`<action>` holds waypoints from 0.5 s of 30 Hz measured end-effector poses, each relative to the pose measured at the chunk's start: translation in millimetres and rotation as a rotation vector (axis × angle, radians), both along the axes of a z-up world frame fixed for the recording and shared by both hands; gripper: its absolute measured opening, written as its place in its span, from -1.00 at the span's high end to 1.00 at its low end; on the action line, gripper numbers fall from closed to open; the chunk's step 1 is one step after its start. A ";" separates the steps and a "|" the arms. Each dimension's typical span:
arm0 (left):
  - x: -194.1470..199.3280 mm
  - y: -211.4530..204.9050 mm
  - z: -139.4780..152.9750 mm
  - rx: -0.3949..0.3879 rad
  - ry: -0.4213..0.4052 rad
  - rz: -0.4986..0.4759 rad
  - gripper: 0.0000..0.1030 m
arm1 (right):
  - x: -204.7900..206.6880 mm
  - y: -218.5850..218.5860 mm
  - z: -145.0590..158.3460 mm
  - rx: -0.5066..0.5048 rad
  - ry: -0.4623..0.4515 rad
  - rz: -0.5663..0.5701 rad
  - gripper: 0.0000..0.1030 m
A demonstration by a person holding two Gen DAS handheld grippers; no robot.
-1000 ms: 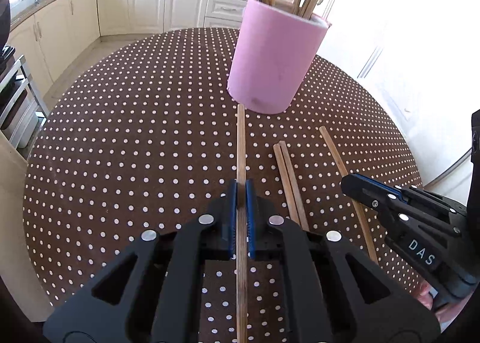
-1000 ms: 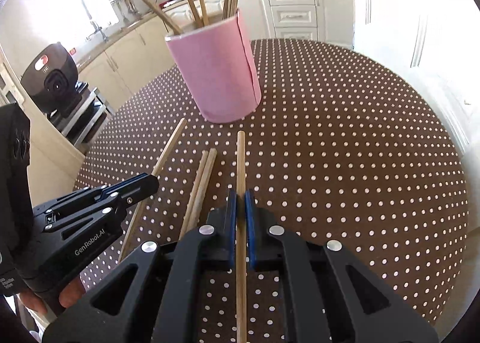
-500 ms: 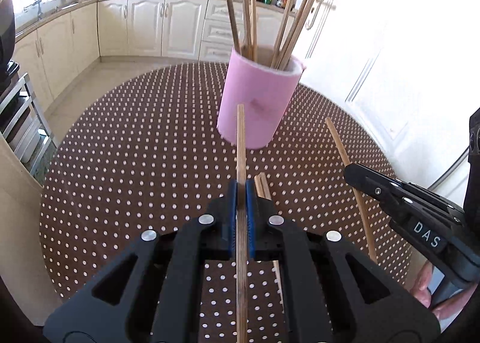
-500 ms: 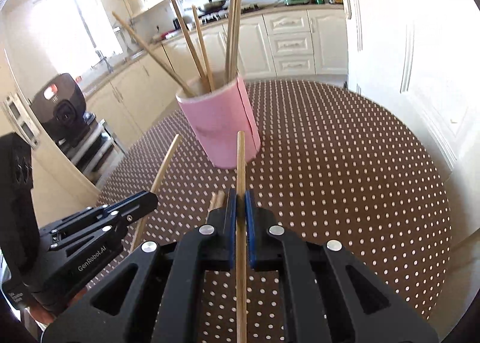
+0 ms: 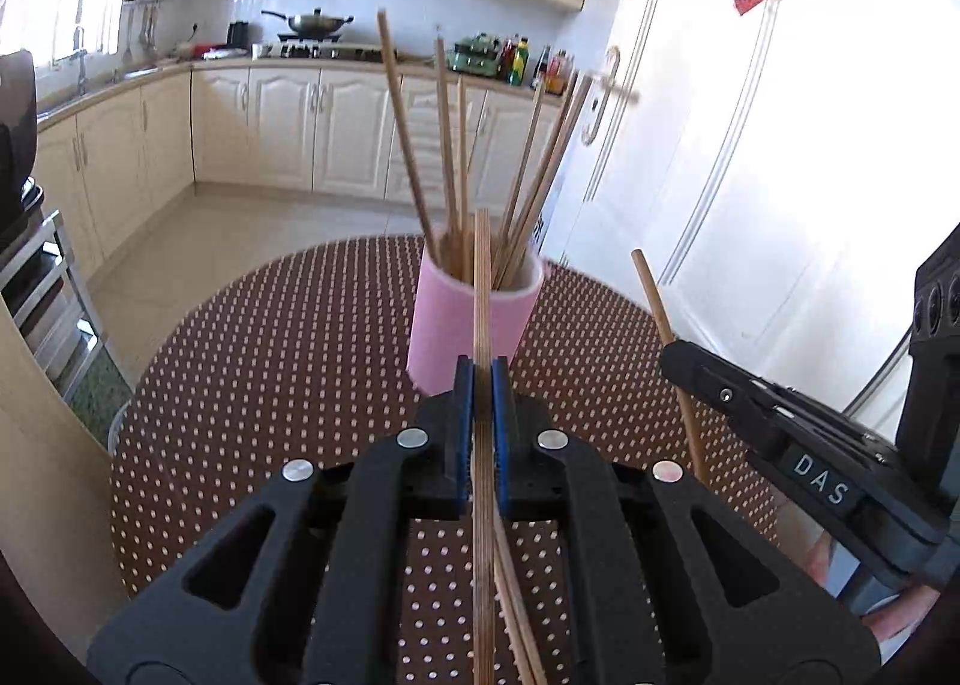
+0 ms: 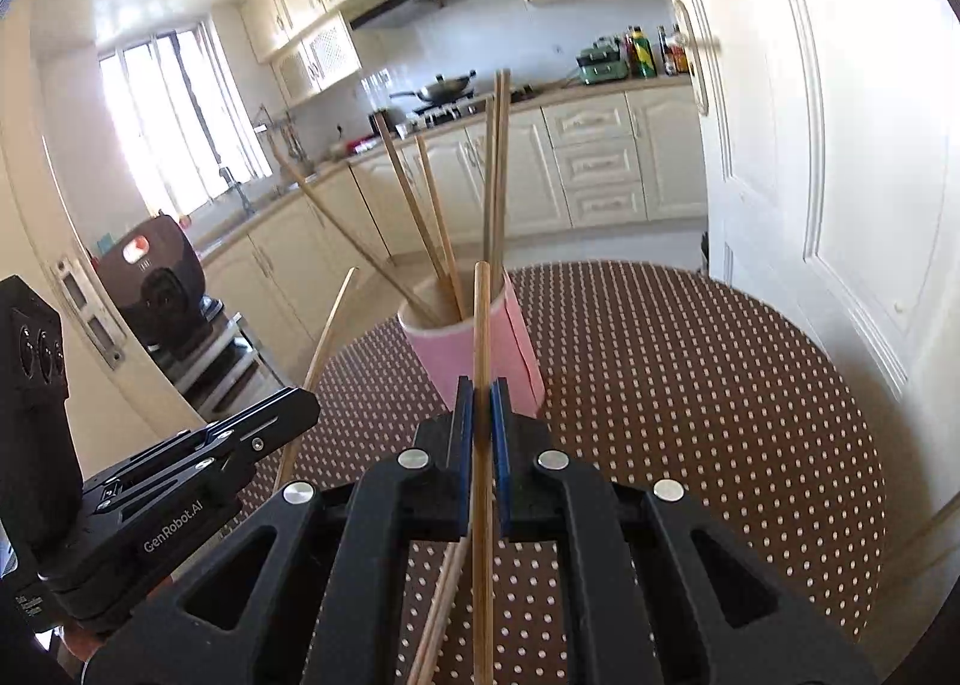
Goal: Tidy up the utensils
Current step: 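Carry the chopstick with the left gripper up over the pink cup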
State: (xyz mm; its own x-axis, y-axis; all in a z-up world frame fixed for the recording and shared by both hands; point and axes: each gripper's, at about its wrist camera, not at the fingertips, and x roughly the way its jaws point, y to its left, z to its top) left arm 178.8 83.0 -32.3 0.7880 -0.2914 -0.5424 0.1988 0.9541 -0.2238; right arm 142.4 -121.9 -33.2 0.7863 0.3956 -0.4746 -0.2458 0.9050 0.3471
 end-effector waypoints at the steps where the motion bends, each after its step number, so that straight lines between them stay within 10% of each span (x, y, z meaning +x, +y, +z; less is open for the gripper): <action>1: -0.2 -0.7 4.6 -0.001 -0.014 0.001 0.88 | -0.2 -0.6 2.8 0.003 -0.015 -0.004 0.91; 15: 9.2 -10.1 47.8 -0.016 -0.174 0.020 0.88 | 6.6 -9.5 44.8 0.084 -0.218 -0.047 0.91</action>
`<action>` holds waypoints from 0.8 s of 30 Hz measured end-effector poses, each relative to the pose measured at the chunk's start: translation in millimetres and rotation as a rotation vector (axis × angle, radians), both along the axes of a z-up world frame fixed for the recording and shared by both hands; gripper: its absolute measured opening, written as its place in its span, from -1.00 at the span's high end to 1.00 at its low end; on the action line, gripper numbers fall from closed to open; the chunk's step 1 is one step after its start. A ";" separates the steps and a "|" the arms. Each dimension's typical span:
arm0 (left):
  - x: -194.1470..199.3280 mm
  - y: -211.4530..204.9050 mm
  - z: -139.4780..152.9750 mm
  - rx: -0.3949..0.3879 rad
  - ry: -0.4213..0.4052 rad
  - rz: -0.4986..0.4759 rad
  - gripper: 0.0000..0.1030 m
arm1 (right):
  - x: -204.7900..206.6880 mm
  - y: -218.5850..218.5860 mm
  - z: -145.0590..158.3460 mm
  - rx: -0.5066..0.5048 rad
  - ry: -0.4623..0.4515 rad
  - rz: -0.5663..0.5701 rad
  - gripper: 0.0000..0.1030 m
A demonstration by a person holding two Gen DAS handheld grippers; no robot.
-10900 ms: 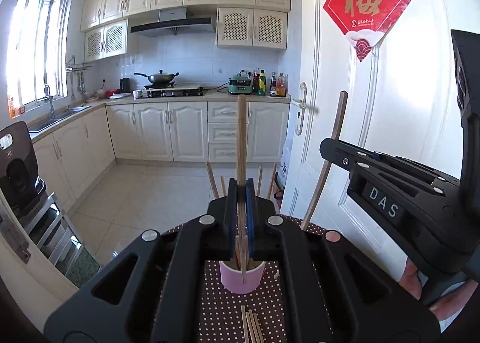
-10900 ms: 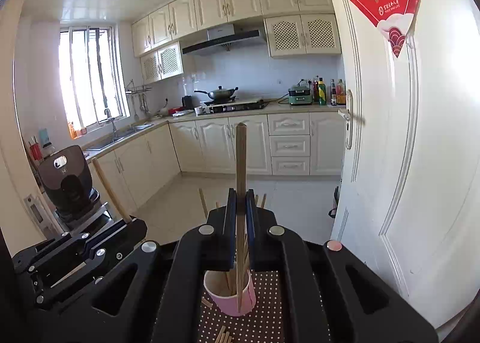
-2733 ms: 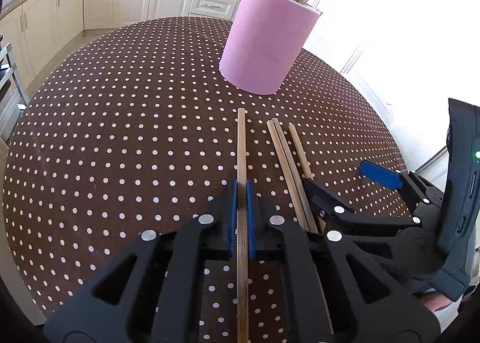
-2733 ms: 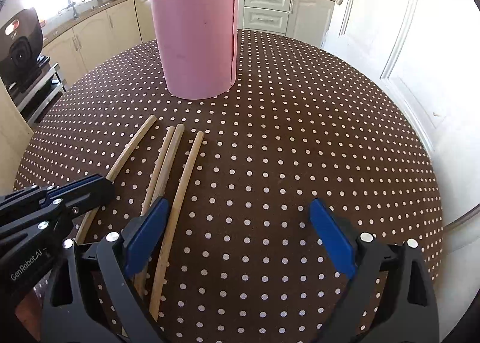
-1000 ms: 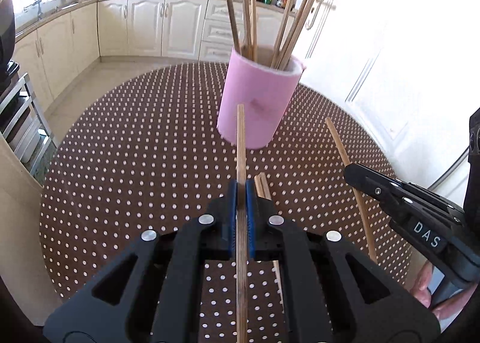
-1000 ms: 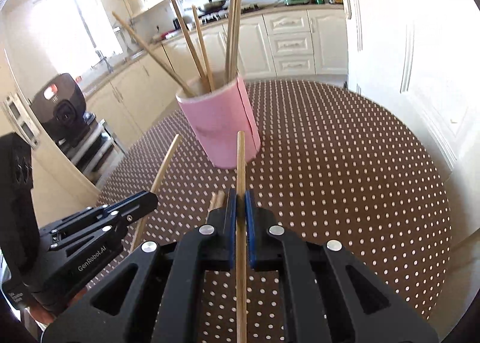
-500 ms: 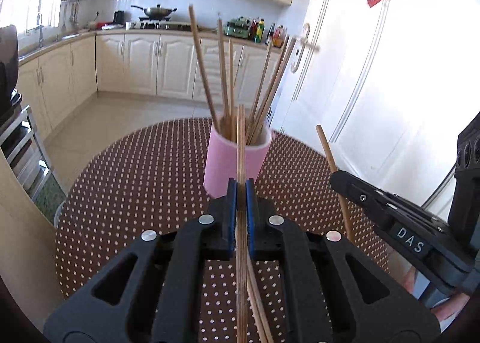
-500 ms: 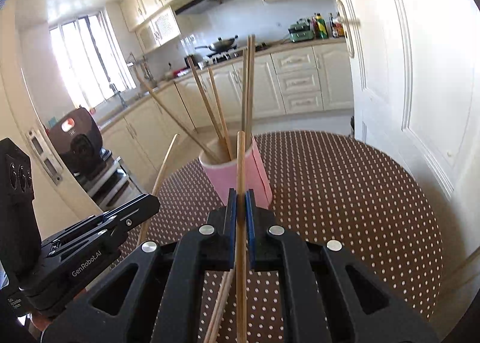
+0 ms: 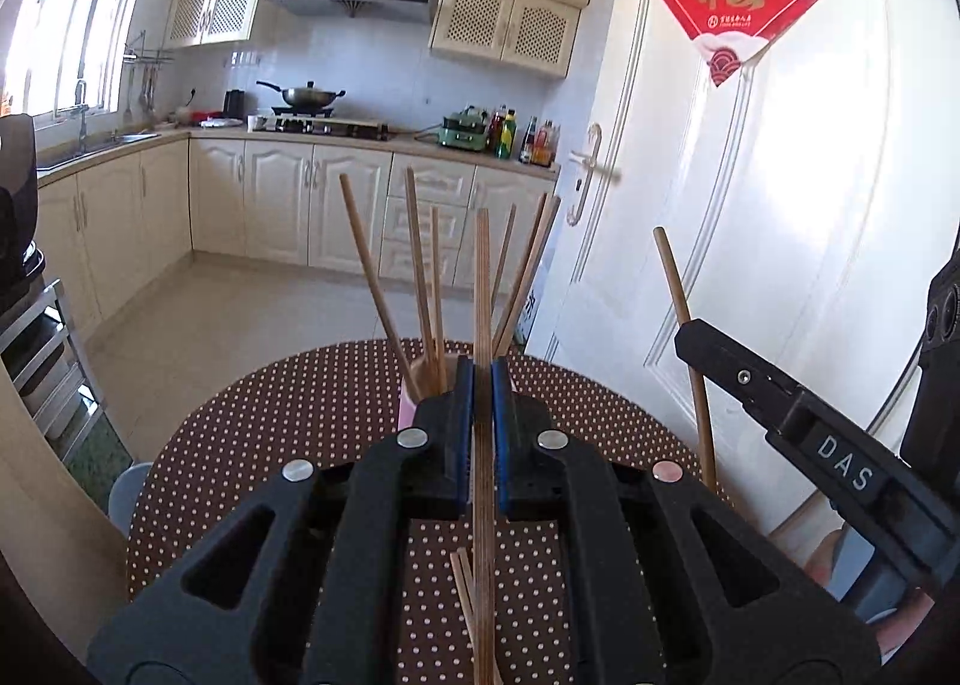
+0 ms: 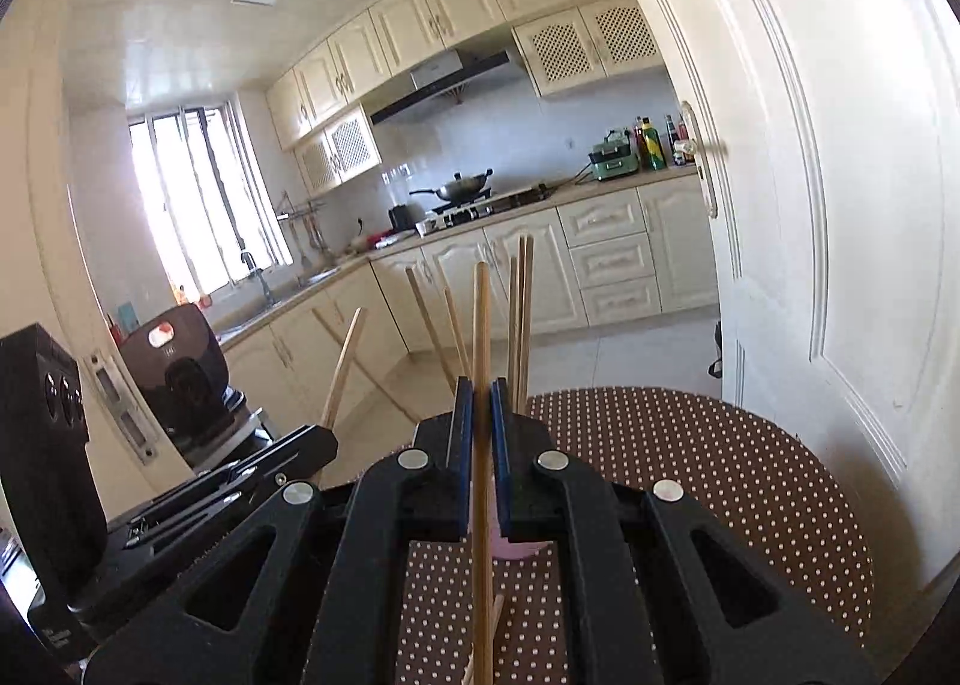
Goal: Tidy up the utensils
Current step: 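Carry the chopstick with the left gripper up over the pink cup, then lower the held chopstick down into the pink cup with the left gripper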
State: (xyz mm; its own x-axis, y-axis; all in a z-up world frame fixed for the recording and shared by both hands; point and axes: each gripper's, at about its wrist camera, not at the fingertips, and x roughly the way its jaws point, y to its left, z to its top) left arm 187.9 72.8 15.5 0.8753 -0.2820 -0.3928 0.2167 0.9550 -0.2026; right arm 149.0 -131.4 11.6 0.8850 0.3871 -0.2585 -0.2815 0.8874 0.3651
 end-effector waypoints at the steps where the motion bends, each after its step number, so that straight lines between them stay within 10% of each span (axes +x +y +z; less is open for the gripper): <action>1: 0.8 -0.4 1.8 -0.003 -0.009 0.001 0.88 | 1.1 -1.4 1.7 0.008 -0.014 -0.001 0.91; 24: 44.6 -7.5 28.6 -0.068 -0.188 0.062 0.87 | 54.3 -1.6 19.0 0.083 -0.188 0.000 0.91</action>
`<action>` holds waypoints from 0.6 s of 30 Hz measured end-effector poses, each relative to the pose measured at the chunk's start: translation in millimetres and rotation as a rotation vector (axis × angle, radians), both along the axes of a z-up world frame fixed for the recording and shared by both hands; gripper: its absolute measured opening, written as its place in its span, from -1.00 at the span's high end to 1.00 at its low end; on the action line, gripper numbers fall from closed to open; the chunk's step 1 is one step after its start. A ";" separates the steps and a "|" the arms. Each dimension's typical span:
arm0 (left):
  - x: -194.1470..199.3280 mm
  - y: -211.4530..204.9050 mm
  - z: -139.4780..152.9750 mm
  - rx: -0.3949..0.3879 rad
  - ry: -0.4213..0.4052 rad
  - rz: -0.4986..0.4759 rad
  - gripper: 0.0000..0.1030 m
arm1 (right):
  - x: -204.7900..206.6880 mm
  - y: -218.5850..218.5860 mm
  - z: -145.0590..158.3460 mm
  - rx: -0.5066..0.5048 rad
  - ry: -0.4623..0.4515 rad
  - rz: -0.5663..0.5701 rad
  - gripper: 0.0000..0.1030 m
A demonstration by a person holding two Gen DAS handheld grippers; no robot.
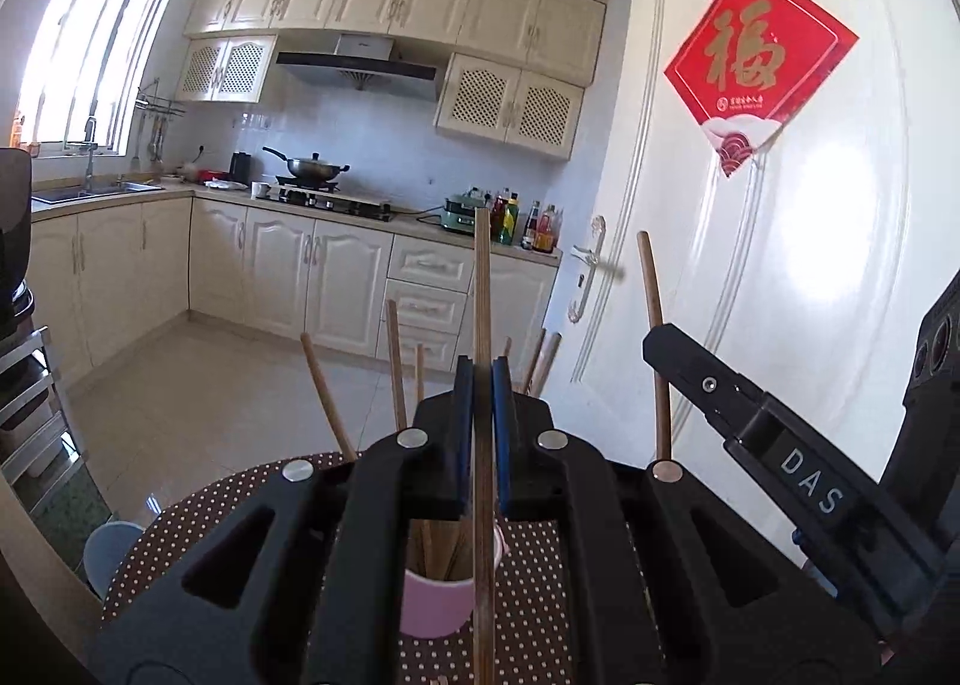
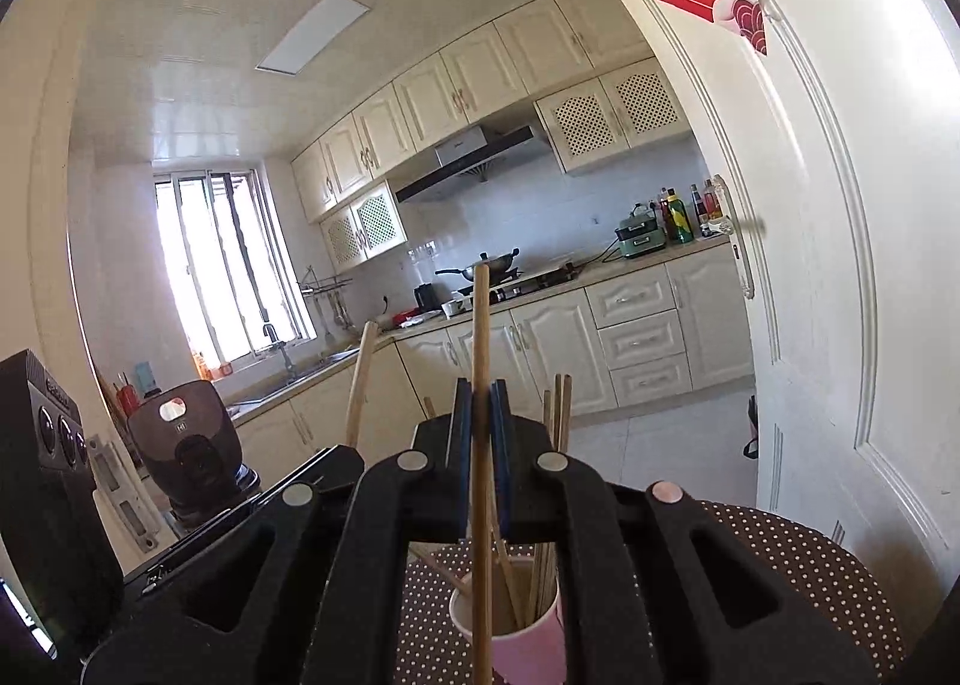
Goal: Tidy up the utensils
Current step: 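Lower the held chopstick down into the pink cup with the left gripper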
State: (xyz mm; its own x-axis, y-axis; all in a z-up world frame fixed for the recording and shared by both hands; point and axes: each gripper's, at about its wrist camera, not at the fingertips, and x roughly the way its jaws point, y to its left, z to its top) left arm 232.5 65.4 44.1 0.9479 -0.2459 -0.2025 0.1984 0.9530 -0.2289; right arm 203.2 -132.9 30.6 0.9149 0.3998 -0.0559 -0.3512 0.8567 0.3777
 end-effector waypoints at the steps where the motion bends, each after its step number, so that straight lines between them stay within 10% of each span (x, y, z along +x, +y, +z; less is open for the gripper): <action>1: 2.9 0.1 0.4 -0.003 -0.004 0.005 0.87 | 3.3 -0.1 -0.2 0.004 -0.005 -0.002 0.91; 18: 57.8 7.4 -1.5 -0.056 -0.099 0.039 0.87 | 50.0 10.2 -13.0 0.035 -0.110 -0.052 0.91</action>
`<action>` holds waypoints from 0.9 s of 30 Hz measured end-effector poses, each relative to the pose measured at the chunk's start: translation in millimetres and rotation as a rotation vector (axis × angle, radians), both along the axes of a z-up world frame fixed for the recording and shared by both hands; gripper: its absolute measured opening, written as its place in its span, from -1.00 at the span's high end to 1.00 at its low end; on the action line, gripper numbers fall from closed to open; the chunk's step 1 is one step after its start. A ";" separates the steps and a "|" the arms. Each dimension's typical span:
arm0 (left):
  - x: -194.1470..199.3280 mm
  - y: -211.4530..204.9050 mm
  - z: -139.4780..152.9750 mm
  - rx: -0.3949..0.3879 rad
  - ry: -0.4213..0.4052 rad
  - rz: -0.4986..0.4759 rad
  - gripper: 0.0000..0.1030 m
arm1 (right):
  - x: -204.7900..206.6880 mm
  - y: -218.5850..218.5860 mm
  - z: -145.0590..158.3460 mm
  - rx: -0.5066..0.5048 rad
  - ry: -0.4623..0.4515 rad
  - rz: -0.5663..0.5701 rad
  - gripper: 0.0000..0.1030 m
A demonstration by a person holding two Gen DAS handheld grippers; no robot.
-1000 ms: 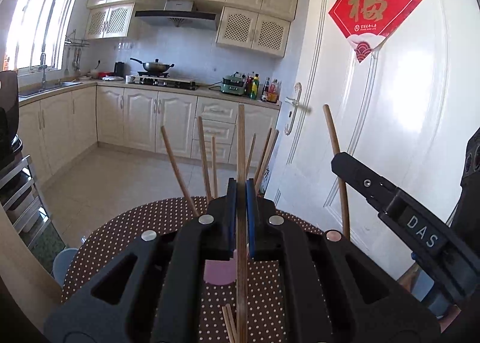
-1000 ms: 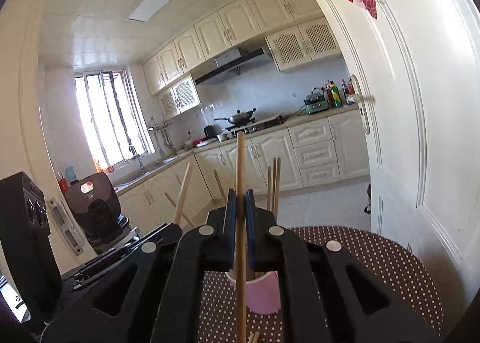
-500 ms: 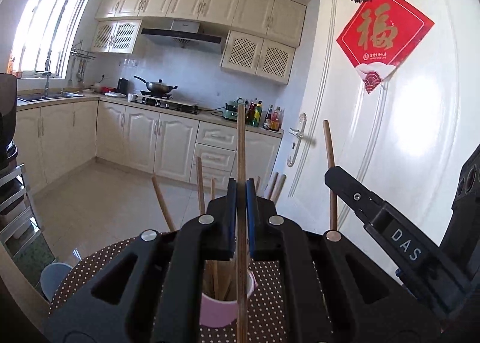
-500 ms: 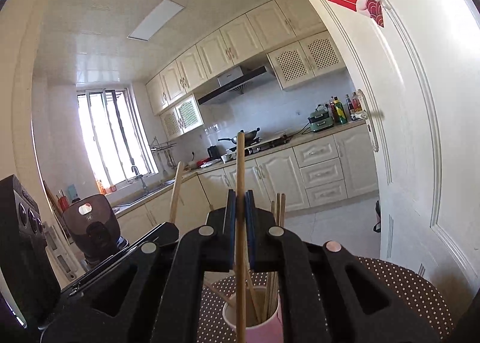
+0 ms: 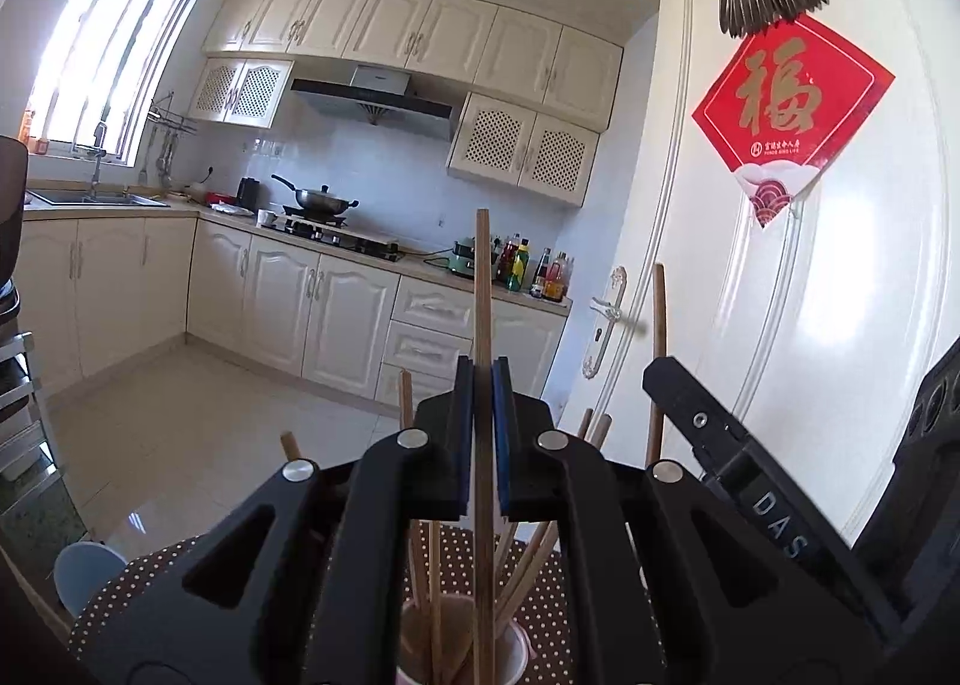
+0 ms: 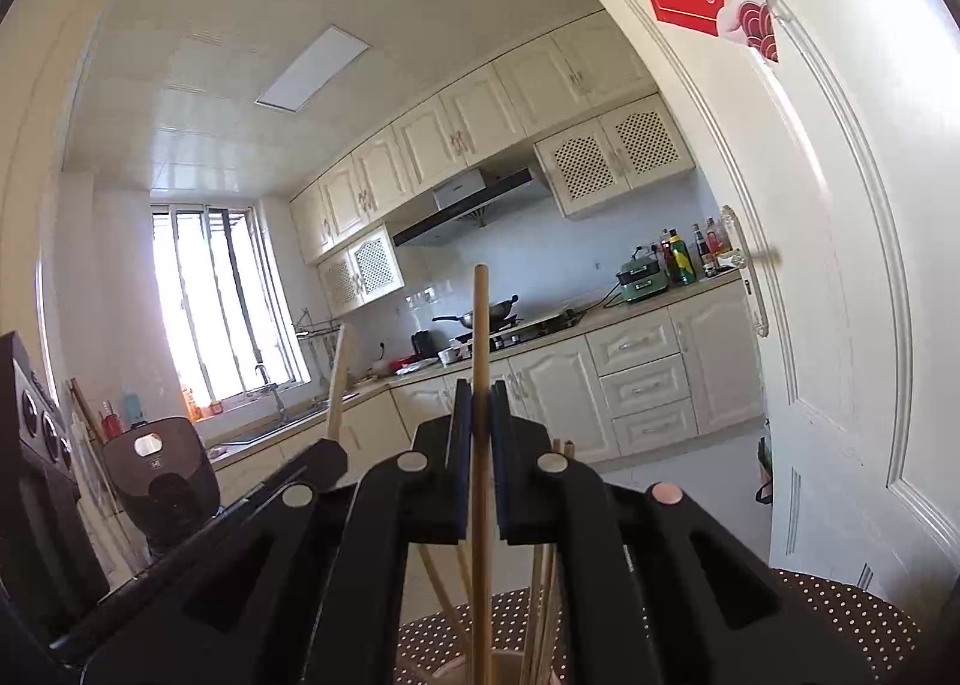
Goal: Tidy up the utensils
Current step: 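Lower the held chopstick down into the pink cup with the left gripper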
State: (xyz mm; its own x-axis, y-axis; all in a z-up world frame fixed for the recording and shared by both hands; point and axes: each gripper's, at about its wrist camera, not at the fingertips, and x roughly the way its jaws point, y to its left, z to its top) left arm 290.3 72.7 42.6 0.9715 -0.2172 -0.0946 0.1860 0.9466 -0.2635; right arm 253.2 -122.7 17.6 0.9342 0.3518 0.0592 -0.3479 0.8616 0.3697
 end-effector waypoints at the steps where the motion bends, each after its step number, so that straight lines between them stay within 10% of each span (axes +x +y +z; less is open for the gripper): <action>1: 1.8 -0.9 -0.3 0.010 -0.002 0.005 0.87 | 2.4 -0.5 -1.7 0.007 -0.001 0.001 0.91; 27: 19.0 -4.1 -20.9 0.028 -0.191 0.063 0.87 | 29.0 -4.9 -26.9 0.083 -0.108 -0.063 0.91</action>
State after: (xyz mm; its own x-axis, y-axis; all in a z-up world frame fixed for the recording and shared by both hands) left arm 309.3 68.6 21.7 0.9841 -0.1549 0.0873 0.1698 0.9644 -0.2029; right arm 282.3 -127.7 -9.3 0.9409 0.2823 0.1873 -0.3357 0.8510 0.4038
